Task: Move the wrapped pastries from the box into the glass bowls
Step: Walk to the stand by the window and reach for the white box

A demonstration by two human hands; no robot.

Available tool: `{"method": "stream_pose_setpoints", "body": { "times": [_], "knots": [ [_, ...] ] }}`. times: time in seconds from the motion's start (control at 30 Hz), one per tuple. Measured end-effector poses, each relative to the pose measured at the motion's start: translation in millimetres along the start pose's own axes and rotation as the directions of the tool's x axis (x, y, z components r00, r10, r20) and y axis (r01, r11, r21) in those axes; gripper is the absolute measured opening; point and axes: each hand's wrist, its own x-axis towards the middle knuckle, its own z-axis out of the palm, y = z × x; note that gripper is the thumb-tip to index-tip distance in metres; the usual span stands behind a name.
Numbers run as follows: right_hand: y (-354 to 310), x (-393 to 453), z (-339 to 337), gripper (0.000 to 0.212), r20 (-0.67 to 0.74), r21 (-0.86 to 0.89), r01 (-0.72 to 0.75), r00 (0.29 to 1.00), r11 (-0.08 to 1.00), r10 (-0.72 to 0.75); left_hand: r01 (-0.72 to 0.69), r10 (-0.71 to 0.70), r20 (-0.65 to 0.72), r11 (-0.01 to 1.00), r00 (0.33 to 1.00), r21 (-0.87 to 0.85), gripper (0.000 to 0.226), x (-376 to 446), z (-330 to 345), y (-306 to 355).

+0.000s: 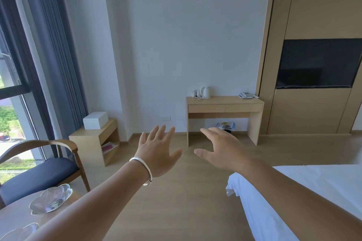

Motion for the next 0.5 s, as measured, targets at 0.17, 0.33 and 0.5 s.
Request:
{"method": "stream_pose_setpoints", "body": {
  "times": [0.17,0.33,0.5],
  "knots": [
    [25.9,59.3,15.6,0.076,0.000,0.005,-0.005,1.000,1.000,0.005,-0.007,0.007,0.002,1.000,1.000,-0.009,0.072,62.4,29.2,-16.4],
    [46.5,137.3,31.3,0.076,-0.007,-0.043,-0.034,0.999,0.998,0.033,-0.007,0.007,0.027,1.000,1.000,-0.007,0.074,141.3,57.2,-48.2],
    [62.1,224.2,49.4,0.077,-0.003,-0.050,-0.064,0.998,0.997,0.064,0.001,0.000,0.028,0.999,1.000,-0.037,0.075,228.6,79.1,-87.0]
  ]
}}
